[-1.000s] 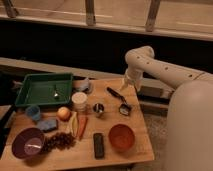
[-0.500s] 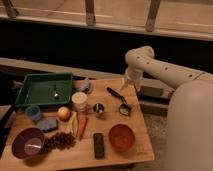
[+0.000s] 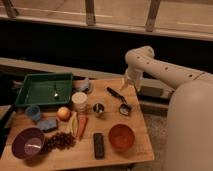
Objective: Wipe table surface with towel
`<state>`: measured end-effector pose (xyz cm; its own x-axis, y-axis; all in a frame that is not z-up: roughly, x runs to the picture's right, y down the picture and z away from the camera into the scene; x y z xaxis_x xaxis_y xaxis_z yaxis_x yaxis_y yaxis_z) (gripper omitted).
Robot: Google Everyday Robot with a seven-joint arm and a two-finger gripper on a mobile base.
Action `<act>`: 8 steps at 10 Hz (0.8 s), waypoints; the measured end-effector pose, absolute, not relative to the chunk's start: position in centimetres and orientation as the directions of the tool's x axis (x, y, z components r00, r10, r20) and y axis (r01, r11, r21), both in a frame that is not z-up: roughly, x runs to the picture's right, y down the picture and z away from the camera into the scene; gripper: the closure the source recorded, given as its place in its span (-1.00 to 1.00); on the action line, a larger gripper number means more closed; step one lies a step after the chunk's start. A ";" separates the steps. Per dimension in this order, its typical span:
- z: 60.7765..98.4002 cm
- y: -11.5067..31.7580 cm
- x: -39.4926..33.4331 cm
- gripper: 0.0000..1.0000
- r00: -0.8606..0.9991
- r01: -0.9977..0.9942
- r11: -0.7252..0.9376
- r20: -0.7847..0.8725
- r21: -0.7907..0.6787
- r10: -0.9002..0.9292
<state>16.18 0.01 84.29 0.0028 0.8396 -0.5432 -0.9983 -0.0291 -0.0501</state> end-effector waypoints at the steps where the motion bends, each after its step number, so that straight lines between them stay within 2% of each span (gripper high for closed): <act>1: 84.3 0.0 16.2 -0.34 0.003 -0.998 -0.029 -0.543 -0.050 0.840; 5: 84.4 -0.1 16.3 -0.34 0.006 -0.999 -0.020 -0.539 -0.043 0.842; 8: 85.6 -2.3 14.1 -0.34 0.062 -0.998 0.047 -0.450 -0.044 0.891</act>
